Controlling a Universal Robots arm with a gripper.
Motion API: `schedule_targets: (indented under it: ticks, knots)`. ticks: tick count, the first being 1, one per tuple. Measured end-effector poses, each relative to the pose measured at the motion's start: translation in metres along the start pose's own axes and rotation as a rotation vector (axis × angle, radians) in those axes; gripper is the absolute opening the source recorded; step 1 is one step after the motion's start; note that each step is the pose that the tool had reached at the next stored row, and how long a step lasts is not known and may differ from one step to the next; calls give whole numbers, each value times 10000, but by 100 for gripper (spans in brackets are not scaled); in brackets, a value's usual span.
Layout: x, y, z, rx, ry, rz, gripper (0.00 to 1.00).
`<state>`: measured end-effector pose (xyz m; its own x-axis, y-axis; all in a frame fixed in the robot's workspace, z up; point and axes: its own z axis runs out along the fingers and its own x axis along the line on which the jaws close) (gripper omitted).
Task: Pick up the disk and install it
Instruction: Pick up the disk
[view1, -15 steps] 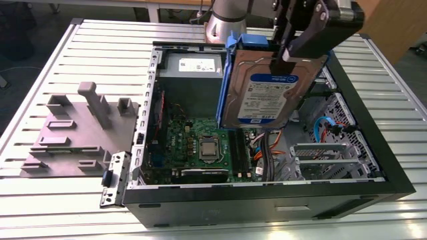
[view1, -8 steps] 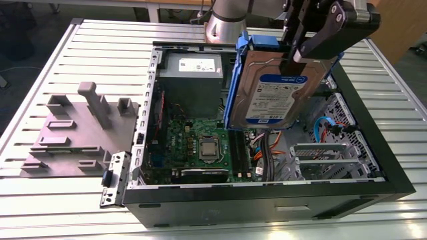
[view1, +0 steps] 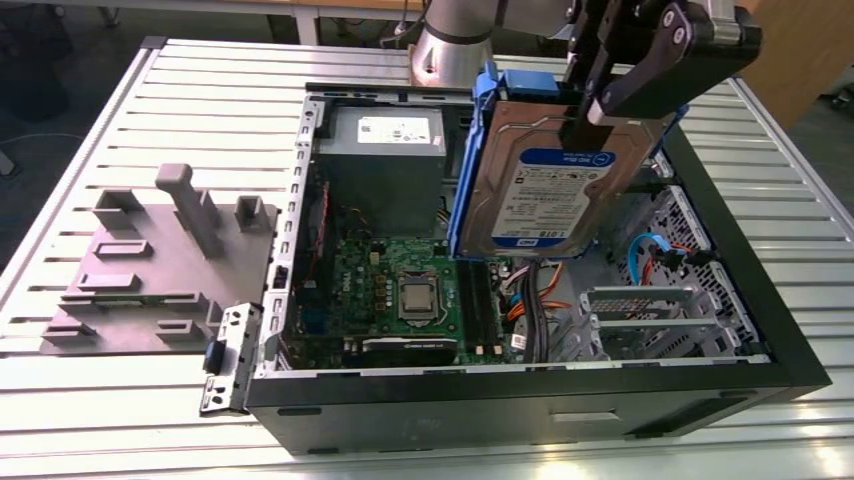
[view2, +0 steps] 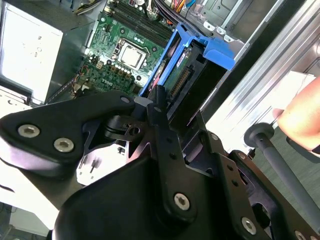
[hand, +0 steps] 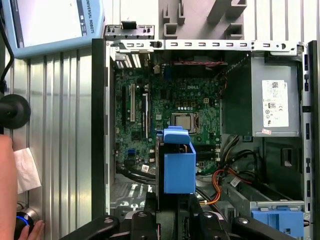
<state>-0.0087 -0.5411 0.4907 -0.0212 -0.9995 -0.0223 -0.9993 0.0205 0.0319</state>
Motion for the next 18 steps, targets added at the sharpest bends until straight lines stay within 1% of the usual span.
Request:
schedule_targets:
  ticks: [3,11,14,18]
  knots:
    - [0,-23,-1,0,0,0,35]
    - [-4,-148,-5,0,1,0,35]
    - [-4,-175,-5,0,-1,0,35]
    - [-4,-179,-5,0,1,1,35]
